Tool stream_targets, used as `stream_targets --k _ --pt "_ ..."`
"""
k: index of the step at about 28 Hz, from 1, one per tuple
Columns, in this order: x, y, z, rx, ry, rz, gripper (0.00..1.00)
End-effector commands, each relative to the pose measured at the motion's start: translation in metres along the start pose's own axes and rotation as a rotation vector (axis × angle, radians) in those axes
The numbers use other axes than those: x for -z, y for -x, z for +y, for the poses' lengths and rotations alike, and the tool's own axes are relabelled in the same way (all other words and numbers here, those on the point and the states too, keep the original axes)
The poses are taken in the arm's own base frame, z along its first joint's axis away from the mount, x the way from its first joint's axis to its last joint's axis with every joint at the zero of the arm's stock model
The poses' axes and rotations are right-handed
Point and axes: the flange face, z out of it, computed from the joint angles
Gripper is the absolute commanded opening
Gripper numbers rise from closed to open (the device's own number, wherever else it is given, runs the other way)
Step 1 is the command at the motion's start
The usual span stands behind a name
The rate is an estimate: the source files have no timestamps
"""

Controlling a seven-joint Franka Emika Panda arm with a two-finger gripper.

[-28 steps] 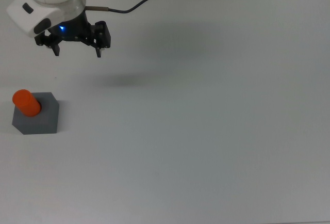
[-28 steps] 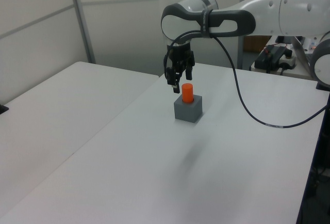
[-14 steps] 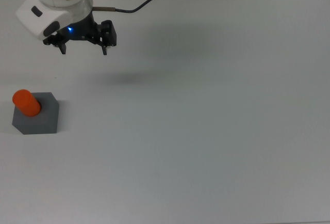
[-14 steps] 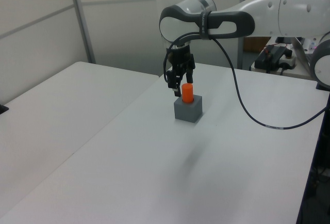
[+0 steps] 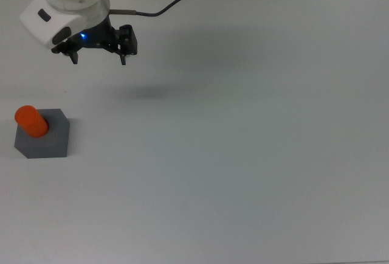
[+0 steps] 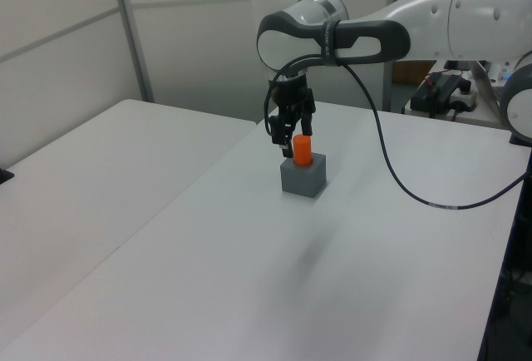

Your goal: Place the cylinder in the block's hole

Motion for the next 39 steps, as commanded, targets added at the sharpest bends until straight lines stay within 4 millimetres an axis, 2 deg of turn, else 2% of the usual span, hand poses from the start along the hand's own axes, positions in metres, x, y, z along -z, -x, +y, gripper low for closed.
stream_targets --k 1,39 --pt "0.0007 0.0039 -0.0018 0.015 0.017 -0.017 1.00" --pt "-0.0012 0.0035 -0.0006 0.016 0.031 -0.022 1.00"
